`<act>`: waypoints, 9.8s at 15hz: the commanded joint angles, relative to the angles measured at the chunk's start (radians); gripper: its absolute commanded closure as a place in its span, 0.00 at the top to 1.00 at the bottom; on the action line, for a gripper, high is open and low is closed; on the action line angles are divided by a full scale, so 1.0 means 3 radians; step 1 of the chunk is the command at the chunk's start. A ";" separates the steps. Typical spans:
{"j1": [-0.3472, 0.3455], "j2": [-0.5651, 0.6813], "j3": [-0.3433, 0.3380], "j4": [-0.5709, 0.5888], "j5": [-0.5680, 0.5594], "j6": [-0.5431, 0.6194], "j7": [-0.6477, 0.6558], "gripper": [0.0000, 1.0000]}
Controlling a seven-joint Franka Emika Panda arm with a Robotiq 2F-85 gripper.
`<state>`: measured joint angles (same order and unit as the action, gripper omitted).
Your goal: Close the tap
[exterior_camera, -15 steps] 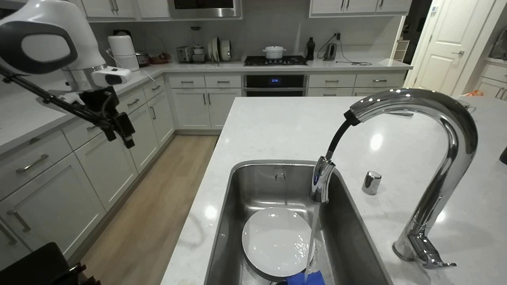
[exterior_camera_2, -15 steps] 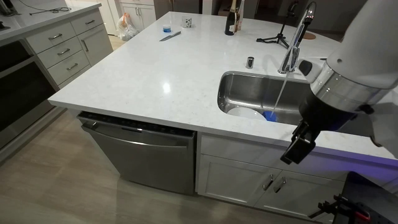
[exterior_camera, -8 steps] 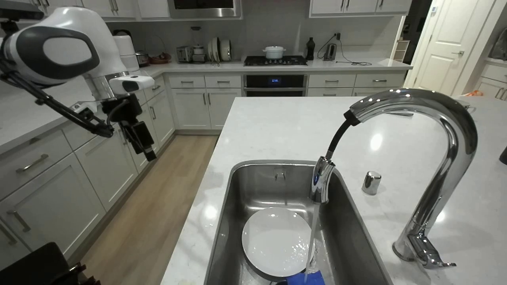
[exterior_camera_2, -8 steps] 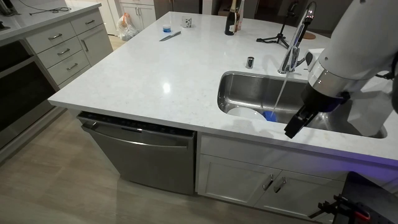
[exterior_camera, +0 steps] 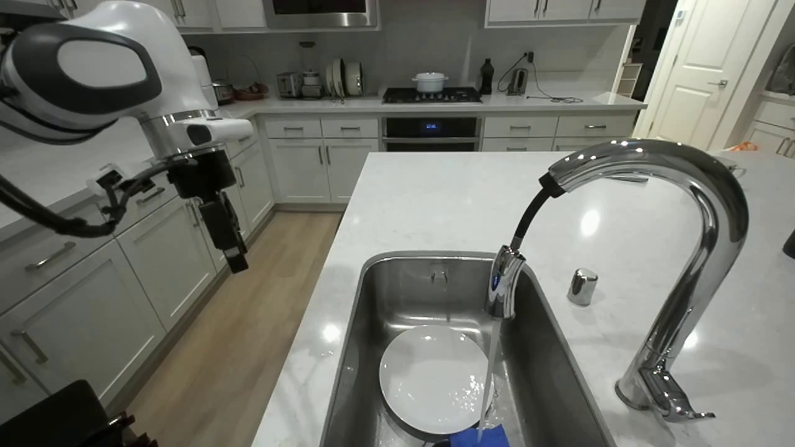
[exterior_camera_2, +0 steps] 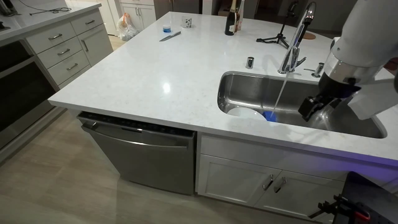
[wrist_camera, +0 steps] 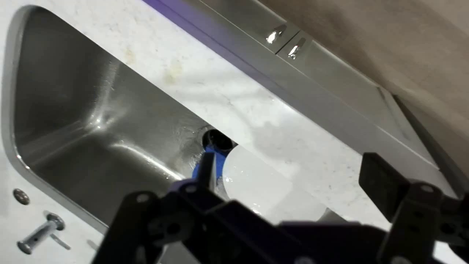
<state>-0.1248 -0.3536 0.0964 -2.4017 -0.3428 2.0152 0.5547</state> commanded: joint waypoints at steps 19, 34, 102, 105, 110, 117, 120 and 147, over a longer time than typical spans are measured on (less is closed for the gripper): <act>-0.1334 -0.1992 -0.0891 -0.1305 -0.0446 -0.0171 0.0459 1.00; -0.1436 -0.1757 -0.0918 -0.1243 -0.0434 0.0168 0.0456 1.00; -0.2625 0.3112 -0.0003 0.2634 -0.4685 0.2086 0.4352 1.00; -0.2641 0.3203 -0.0003 0.2749 -0.4663 0.2066 0.4325 1.00; -0.2646 0.3377 -0.0014 0.2939 -0.4636 0.2052 0.4304 1.00; -0.2633 0.3623 -0.0034 0.3247 -0.4671 0.2067 0.4338 0.75; -0.2627 0.3643 -0.0014 0.3276 -0.4692 0.2138 0.4343 0.58; -0.2521 0.4247 0.0132 0.4082 -0.6603 0.2215 0.6286 1.00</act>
<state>-0.8882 0.8507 0.1235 -1.2787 -2.2065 2.7058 2.3273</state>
